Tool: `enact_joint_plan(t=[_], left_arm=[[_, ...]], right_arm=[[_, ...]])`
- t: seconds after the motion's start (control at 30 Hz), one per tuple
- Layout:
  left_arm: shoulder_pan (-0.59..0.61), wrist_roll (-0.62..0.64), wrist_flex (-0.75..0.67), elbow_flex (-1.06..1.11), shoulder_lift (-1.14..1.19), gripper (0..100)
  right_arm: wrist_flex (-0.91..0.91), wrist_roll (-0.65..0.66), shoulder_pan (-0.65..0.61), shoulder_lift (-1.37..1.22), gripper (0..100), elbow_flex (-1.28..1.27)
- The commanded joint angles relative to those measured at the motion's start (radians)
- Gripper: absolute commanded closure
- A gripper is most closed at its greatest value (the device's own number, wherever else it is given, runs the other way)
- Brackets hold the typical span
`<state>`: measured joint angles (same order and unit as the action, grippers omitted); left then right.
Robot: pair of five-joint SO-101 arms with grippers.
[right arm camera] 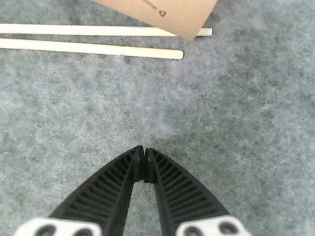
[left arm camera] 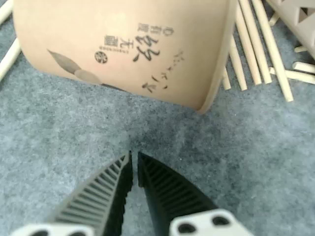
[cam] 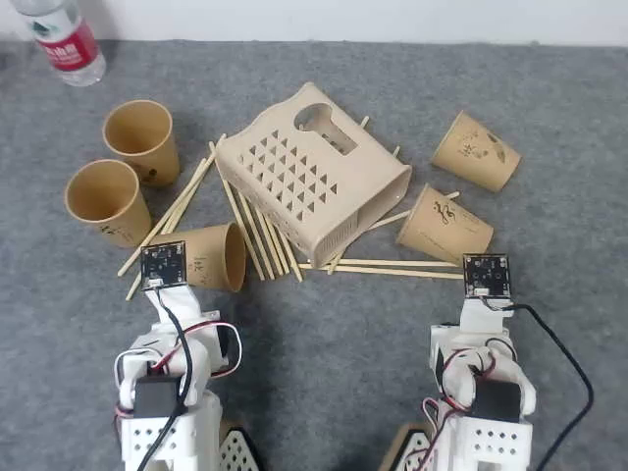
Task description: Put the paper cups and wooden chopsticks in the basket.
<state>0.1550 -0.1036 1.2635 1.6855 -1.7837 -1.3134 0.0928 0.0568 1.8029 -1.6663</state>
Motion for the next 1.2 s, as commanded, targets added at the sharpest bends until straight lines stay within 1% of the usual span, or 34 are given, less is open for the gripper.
enact_joint_plan(t=[0.0, 0.6, 0.73, 0.8, 1.0, 1.17], left_arm=[[0.005, 0.005, -0.021, -0.005, 0.000, 99], [0.005, 0.005, -0.021, -0.005, 0.000, 99], [0.005, 0.005, -0.021, -0.005, 0.000, 99], [-0.006, 0.008, -0.021, -0.005, 0.000, 99], [-0.087, 0.005, -0.021, -0.005, 0.000, 99], [-0.098, 0.006, -0.021, -0.005, 0.000, 99]], right_arm=[[0.002, 0.005, -0.004, 0.010, 99.1, -0.017], [0.002, 0.006, -0.007, 0.010, 99.1, -0.017], [0.002, 0.006, -0.044, 0.010, 99.1, -0.017], [0.002, 0.005, -0.047, 0.010, 99.1, -0.017], [0.002, 0.006, -0.050, 0.010, 99.0, -0.017], [0.002, 0.002, -0.050, 0.010, 99.1, -0.017]])
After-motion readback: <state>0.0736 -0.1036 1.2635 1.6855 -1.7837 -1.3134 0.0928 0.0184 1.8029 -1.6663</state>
